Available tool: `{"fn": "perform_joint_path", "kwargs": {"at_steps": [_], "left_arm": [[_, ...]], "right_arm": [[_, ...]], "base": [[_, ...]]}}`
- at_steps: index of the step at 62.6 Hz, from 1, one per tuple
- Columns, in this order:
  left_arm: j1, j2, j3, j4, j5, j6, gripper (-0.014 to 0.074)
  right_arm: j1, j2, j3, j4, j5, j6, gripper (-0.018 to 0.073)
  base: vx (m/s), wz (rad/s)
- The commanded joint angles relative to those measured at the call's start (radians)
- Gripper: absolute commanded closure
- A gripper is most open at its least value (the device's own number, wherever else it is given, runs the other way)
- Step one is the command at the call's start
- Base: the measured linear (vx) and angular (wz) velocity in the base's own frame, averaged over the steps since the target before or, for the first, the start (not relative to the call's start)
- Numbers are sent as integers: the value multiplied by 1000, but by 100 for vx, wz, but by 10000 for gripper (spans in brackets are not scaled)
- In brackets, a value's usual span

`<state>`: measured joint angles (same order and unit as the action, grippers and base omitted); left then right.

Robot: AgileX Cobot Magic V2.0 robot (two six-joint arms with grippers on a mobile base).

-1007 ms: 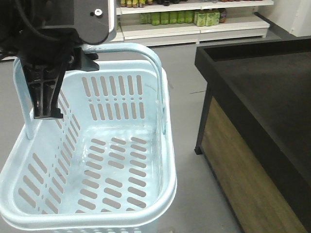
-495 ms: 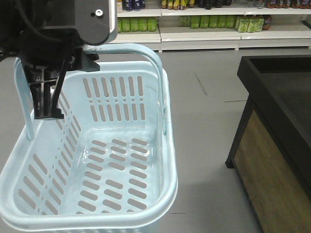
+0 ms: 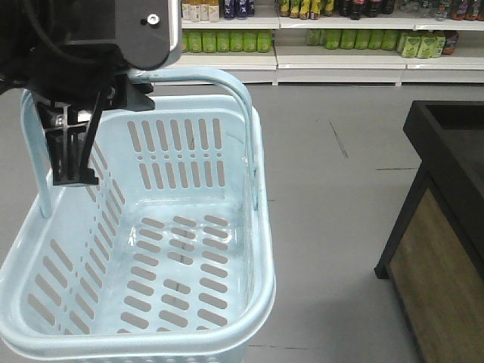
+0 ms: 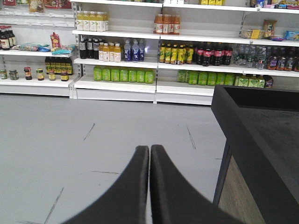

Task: Pick three apples into basket with both arms
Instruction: 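Drive the base away from the table holding the basket up, then drive the base toward the table with apples and oranges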

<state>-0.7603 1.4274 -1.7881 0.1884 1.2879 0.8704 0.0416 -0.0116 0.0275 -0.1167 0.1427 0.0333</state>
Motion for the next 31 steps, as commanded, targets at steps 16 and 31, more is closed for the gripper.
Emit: {"fn": "perform_joint_path", "kwargs": {"at_steps": [16, 31], "left_arm": [[-5, -32, -33, 9, -40, -15, 603], [-5, -32, -33, 9, -40, -15, 603]], "right_arm": [[-7, -14, 14, -6, -77, -8, 568], [-7, -14, 14, -6, -77, -8, 568]], "base": [[9, 4], [10, 1]]}}
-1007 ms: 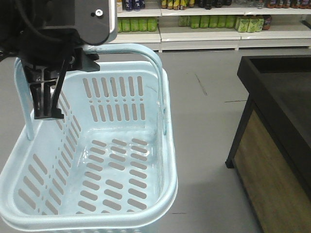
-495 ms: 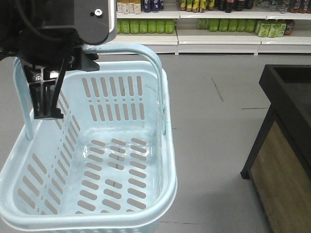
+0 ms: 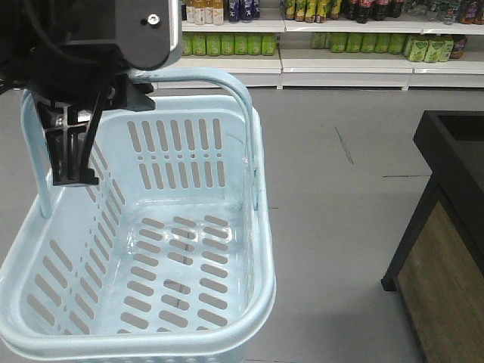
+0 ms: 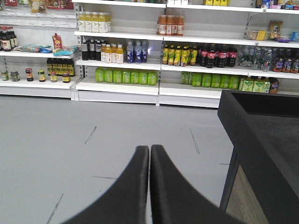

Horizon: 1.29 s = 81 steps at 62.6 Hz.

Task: Pick three apples into basket with both arms
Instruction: 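Drive the base toward the table with apples and oranges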

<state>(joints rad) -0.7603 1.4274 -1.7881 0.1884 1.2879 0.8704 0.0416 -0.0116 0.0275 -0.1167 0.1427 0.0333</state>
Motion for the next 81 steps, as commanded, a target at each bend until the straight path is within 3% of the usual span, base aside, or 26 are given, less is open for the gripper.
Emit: {"fn": "perform_joint_path", "kwargs": {"at_steps": [1, 81], "left_arm": [[-5, -32, -33, 9, -40, -15, 603], [-5, -32, -33, 9, -40, -15, 603]], "right_arm": [[-7, -14, 14, -6, -77, -8, 568], [-7, -14, 14, -6, -77, -8, 568]], "base": [[11, 0], [11, 0]]}}
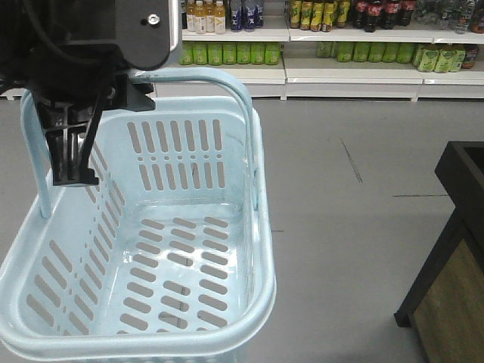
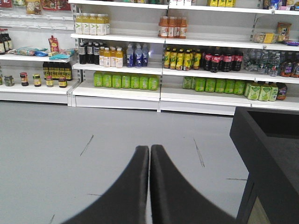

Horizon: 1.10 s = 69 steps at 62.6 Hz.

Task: Pick three apples into basket with both arms
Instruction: 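Drive the base toward the table with apples and oranges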

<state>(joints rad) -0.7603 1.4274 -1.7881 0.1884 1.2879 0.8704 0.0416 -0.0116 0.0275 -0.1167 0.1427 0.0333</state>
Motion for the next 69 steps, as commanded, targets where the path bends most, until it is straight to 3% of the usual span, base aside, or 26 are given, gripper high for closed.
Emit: {"fn": "perform_joint_path", "kwargs": {"at_steps": [1, 69], "left_arm": [[-5, -32, -33, 9, -40, -15, 603], [-5, -32, -33, 9, -40, -15, 603]], "right_arm": [[-7, -14, 14, -6, -77, -8, 568], [-7, -14, 14, -6, -77, -8, 568]], "base": [[11, 1], [10, 1]]}}
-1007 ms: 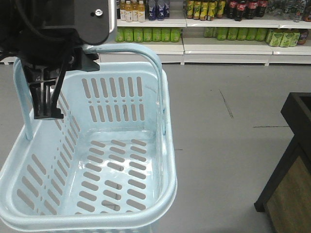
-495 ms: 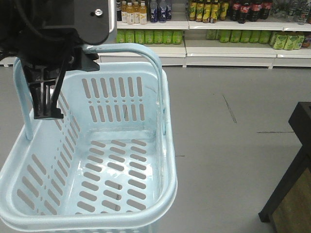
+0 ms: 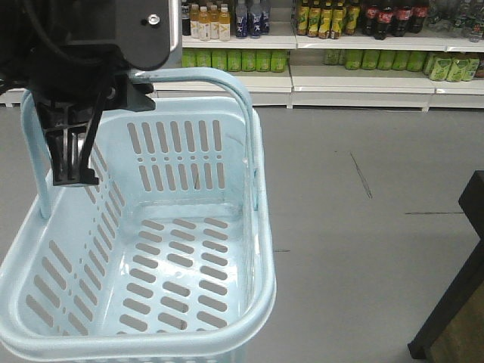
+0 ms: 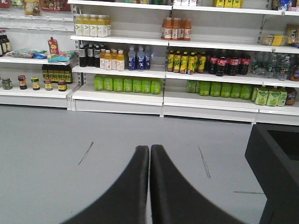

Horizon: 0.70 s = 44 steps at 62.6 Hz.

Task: Pick three apples into basket with both arms
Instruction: 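Drive the base toward the table with apples and oranges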

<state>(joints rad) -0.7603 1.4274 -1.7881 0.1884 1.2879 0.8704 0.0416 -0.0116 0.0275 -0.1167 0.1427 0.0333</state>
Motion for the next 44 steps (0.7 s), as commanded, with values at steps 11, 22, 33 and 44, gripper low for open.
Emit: {"fn": "perform_joint_path", "kwargs": {"at_steps": [11, 22, 33, 44], "left_arm": [[-5, -32, -33, 9, -40, -15, 603], [-5, -32, -33, 9, -40, -15, 603], [-5, -29, -33, 9, -40, -15, 603], [-5, -29, -33, 9, -40, -15, 603]], "right_arm": [[-7, -14, 14, -6, -77, -8, 568], [-7, -14, 14, -6, -77, -8, 568], [-7, -14, 14, -6, -77, -8, 568], [-7, -14, 14, -6, -77, -8, 568]], "base": [[7, 0], [6, -1], [5, -4], [1, -4]]}}
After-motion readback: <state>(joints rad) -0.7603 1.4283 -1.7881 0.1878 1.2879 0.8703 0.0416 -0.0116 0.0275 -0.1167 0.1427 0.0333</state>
